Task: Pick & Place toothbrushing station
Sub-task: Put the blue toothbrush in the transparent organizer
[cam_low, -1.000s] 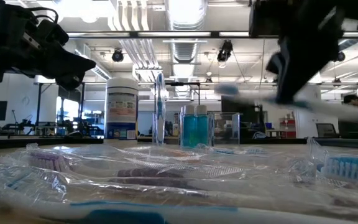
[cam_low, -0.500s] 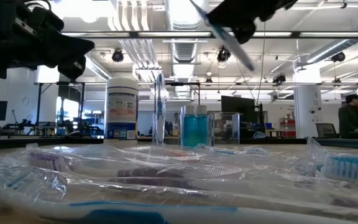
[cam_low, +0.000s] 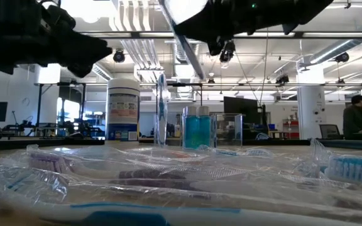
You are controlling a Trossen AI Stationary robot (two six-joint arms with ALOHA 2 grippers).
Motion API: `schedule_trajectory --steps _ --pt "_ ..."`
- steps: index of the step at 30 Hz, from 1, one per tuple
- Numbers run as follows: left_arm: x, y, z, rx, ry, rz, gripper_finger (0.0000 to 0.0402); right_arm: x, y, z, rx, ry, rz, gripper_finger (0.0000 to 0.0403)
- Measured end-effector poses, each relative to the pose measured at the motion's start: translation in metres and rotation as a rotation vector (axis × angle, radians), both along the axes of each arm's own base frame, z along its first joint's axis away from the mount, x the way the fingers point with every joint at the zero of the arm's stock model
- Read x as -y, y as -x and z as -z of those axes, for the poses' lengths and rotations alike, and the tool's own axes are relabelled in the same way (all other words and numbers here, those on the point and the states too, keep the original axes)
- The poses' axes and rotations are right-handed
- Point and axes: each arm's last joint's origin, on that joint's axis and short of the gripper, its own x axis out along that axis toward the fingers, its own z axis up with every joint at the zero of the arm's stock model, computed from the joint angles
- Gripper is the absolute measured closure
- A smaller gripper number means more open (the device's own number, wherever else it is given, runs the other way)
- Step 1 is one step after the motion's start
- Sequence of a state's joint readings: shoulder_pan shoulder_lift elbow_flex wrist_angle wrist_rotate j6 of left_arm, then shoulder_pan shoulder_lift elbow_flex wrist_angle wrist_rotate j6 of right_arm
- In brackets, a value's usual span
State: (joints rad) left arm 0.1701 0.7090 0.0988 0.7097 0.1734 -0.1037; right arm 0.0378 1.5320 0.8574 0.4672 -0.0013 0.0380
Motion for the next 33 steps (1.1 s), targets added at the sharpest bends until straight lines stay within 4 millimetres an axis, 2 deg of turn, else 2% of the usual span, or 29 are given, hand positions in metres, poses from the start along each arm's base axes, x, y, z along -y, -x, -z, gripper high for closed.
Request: schedule_trajectory --steps 4,8,12,16,24,33 --pt "-0.002 -0.012 -0.011 0.005 -0.005 -0.003 0.0213 0.007 -0.004 0.001 0.035 0.001 0.022 0.0390" --pt "-0.004 -0.023 -0.024 0.084 -0.019 -0.005 0.0192 0.009 -0.007 0.000 0.060 0.015 0.023 0.0390" --pt "-0.006 -0.036 -0.030 0.113 -0.023 -0.004 0.0191 0.009 -0.011 -0.009 0.092 0.033 0.022 0.0390" --pt "-0.007 -0.052 -0.030 0.071 -0.017 0.006 0.0190 0.009 -0.014 -0.017 0.107 0.035 0.022 0.0390" --pt "-0.008 -0.085 -0.043 0.063 -0.060 0.050 0.0191 0.010 -0.019 -0.026 0.055 0.074 0.016 0.0390" --pt "-0.004 -0.105 -0.054 0.080 -0.074 0.139 0.0191 0.013 -0.019 -0.026 0.049 0.075 0.024 0.0390"
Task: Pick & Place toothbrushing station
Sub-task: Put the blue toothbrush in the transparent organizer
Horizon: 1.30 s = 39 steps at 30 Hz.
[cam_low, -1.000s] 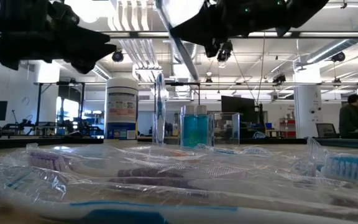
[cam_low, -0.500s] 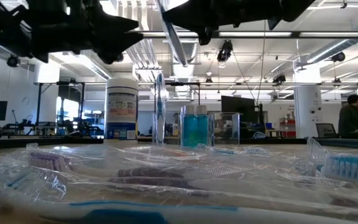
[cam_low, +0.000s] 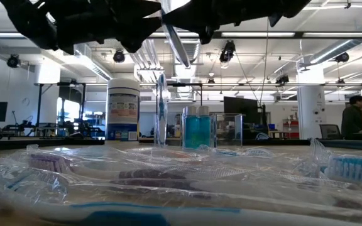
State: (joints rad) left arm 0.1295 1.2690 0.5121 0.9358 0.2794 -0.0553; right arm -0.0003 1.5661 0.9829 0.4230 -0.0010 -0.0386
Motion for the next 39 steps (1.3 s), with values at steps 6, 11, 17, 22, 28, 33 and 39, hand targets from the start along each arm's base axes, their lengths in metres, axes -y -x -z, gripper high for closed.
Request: schedule_trajectory --steps 6,11,17,22,28,33,39 --pt "0.002 -0.007 -0.001 -0.003 -0.003 0.032 0.0191 0.002 0.000 -0.001 0.003 0.000 0.005 0.0390" --pt "0.003 -0.007 -0.004 0.023 -0.003 0.031 0.0205 0.002 -0.001 -0.002 0.012 0.006 0.004 0.0390" --pt "0.003 -0.008 -0.006 0.036 -0.003 0.029 0.0282 0.002 -0.001 -0.003 0.014 0.007 0.005 0.0390" --pt "0.003 -0.008 -0.006 0.039 -0.017 0.018 0.0377 0.002 -0.001 -0.003 0.018 0.006 0.002 0.0390" --pt "0.003 -0.007 -0.004 0.035 -0.022 0.018 0.0376 0.001 -0.001 -0.003 0.011 -0.010 0.002 0.0376" --pt "0.004 -0.006 -0.003 0.014 -0.028 0.029 0.0378 0.001 0.004 -0.008 -0.003 -0.004 -0.002 0.0309" --pt "0.004 0.003 -0.009 -0.017 -0.030 0.030 0.0378 0.002 0.022 -0.026 -0.021 -0.033 0.012 0.0228"
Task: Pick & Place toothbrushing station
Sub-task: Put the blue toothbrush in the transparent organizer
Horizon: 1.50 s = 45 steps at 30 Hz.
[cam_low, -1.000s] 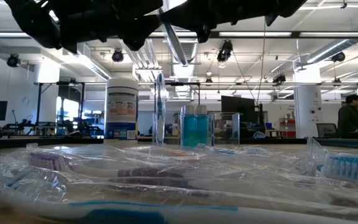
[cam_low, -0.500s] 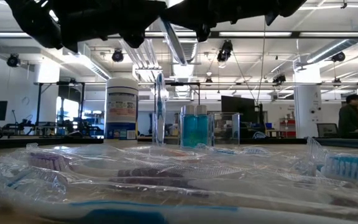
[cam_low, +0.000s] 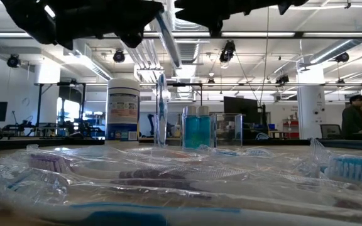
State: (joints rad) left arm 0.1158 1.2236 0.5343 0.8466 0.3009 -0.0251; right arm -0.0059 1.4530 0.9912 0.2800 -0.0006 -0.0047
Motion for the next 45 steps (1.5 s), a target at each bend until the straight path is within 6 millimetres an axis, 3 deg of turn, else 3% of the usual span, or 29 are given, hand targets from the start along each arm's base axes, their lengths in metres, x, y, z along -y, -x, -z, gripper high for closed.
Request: schedule_trajectory --steps 4,8,12,19,27,35,45 --pt "-0.001 0.010 -0.007 -0.022 0.004 -0.028 0.0378 -0.002 0.017 -0.010 0.001 -0.015 0.000 0.0209" --pt "-0.005 0.021 -0.013 -0.056 0.010 -0.070 0.0378 -0.006 0.038 -0.013 0.007 -0.034 -0.012 0.0219" --pt "-0.009 0.030 -0.016 -0.089 0.023 -0.095 0.0378 -0.011 0.063 -0.009 0.015 -0.052 -0.029 0.0262" --pt "-0.016 0.038 -0.016 -0.135 0.034 -0.087 0.0378 -0.019 0.111 0.005 0.059 -0.086 -0.066 0.0382" --pt "-0.023 0.040 -0.015 -0.137 0.031 -0.077 0.0378 -0.015 0.155 0.033 0.177 -0.126 -0.008 0.0394" --pt "-0.032 0.026 0.001 -0.150 0.042 -0.080 0.0378 -0.011 0.176 0.066 0.252 -0.086 0.065 0.0394" --pt "-0.046 0.006 0.024 -0.180 0.069 -0.131 0.0378 -0.010 0.186 0.098 0.221 -0.081 0.070 0.0394"
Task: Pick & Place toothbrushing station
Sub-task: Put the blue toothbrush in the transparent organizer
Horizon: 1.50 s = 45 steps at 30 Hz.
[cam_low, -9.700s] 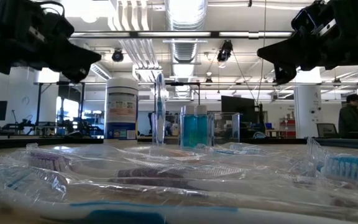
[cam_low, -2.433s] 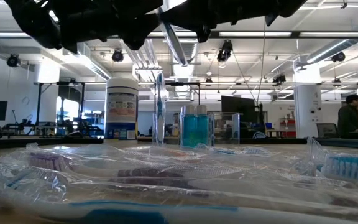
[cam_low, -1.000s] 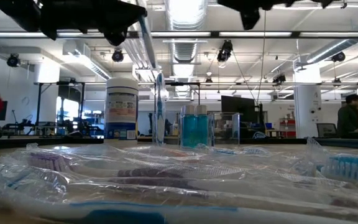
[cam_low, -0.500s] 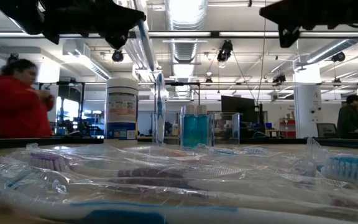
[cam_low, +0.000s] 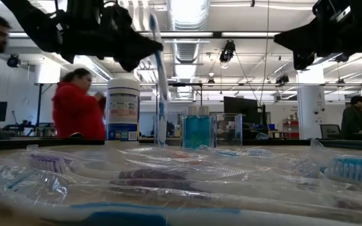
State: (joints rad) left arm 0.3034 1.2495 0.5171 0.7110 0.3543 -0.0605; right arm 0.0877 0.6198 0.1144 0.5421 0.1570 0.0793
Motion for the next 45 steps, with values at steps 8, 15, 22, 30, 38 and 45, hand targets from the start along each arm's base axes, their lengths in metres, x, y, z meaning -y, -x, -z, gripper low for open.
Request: schedule_trajectory --steps 8,15,22,30,38,45 --pt "-0.008 -0.012 0.019 -0.038 0.011 -0.061 0.0378 0.000 0.002 0.012 -0.038 -0.019 0.001 0.0394" --pt "-0.012 -0.020 0.041 -0.025 0.050 -0.114 0.0378 0.000 0.003 0.015 -0.046 -0.022 0.002 0.0394" --pt "-0.015 -0.024 0.063 -0.087 0.100 -0.172 0.0378 0.000 0.003 0.013 -0.033 -0.019 0.003 0.0394" --pt "-0.017 -0.027 0.076 -0.123 0.126 -0.228 0.0378 0.000 0.003 0.014 -0.033 -0.016 0.003 0.0394" --pt "-0.018 -0.027 0.083 -0.133 0.133 -0.242 0.0378 0.000 0.002 0.015 -0.042 -0.015 0.003 0.0394" --pt "-0.017 -0.026 0.082 -0.135 0.155 -0.245 0.0361 0.000 0.002 0.015 -0.043 -0.014 0.003 0.0394"
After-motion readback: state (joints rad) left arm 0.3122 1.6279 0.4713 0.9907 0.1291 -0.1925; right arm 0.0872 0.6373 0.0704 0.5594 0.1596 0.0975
